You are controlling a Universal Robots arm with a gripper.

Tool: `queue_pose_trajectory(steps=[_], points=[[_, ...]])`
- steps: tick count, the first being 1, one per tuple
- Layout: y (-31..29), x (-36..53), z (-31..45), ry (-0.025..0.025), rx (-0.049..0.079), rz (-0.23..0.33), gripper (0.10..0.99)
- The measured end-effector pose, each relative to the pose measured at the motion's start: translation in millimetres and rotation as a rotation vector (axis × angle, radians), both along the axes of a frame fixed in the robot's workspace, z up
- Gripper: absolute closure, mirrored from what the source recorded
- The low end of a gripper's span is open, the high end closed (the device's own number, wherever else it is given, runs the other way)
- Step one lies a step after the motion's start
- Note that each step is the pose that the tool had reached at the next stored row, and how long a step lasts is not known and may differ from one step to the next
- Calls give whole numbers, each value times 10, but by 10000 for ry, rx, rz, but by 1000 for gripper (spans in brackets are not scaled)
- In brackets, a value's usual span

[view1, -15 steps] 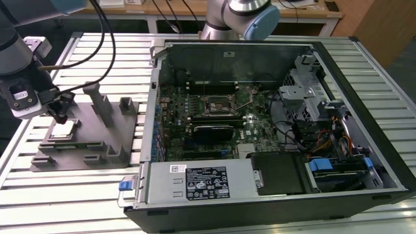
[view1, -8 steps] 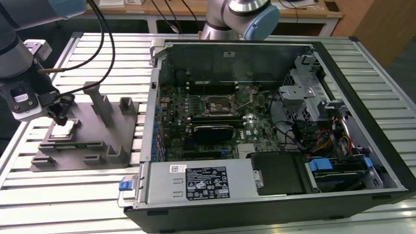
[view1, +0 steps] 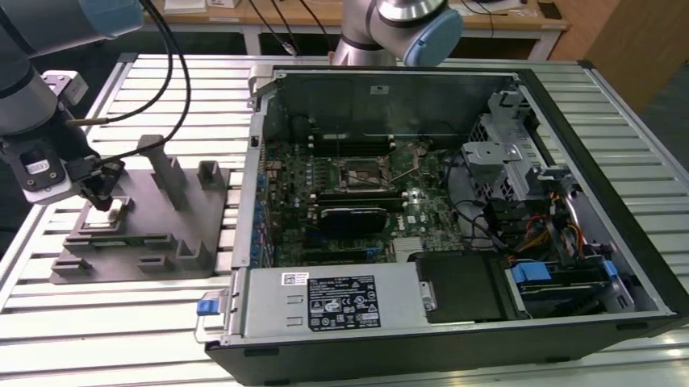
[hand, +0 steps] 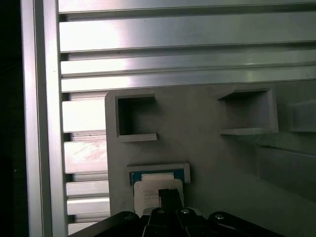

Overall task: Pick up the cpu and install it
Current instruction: 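Pick up the cpu and move it towards the insertion slot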

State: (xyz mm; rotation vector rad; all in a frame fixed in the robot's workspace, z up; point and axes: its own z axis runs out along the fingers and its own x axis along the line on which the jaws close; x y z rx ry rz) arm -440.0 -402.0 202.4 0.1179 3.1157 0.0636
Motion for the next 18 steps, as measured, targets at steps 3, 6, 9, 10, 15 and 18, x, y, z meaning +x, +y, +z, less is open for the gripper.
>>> queue_pose_trajectory(steps=[3,6,9,10,15,18], points=[[-5,-8,-20,0,0,0,980],[-13,-20,-34,0,-1,0,980],[-14,-40,-49,-1,-2,1,980],[-15,-46,-54,-1,-2,1,980],[-21,-65,-71,0,-5,1,980],[-21,-65,-71,0,-9,1,980]])
